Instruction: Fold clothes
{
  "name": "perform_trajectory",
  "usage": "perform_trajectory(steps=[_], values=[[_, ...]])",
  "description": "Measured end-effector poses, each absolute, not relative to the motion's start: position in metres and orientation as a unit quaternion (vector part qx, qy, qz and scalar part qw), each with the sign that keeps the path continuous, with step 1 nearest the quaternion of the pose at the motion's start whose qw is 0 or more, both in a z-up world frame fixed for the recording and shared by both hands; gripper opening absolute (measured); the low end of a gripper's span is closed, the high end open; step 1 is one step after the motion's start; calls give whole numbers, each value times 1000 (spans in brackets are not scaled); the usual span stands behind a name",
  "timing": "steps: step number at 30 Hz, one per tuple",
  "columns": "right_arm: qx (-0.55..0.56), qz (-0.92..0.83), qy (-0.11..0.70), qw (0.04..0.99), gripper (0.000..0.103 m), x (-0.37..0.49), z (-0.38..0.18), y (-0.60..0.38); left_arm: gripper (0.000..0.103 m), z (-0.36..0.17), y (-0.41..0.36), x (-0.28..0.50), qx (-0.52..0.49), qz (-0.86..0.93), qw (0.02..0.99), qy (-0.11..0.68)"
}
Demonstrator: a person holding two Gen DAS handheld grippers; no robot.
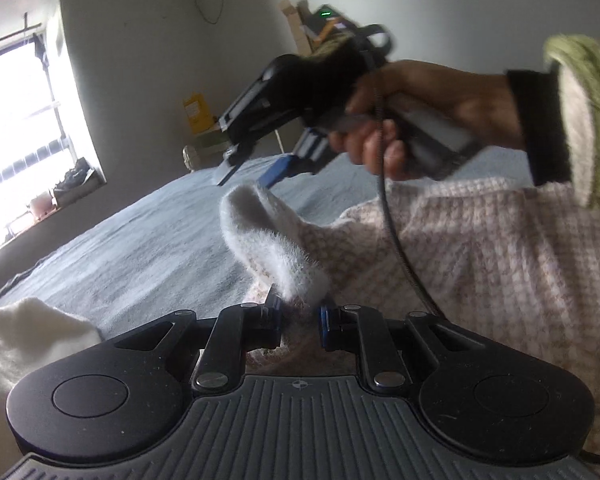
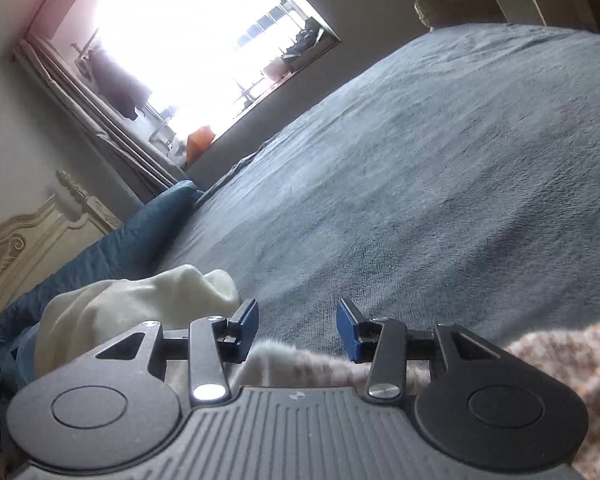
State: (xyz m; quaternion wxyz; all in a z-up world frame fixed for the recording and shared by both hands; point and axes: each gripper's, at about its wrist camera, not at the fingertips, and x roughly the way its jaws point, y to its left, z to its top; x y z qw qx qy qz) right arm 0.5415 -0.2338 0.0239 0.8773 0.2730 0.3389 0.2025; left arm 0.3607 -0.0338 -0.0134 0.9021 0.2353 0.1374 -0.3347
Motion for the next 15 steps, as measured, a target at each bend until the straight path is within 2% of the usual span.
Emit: perform_trajectory(steps=[3,6,12,15], values=[[220,229,394,862,46,567,13,-213,16,-19,-39,349,293,-340,886,119],[164,295,426,839,42,544,16,-205,16,-24,-35,337,325,-348,873,108],[9,326,377,867,41,444,35,-217,19,-32,-29,331,351,-332,868,111],[-69,301,346,886,40,404,15,-210,23,-28,-21,325,330,-326,876,135]])
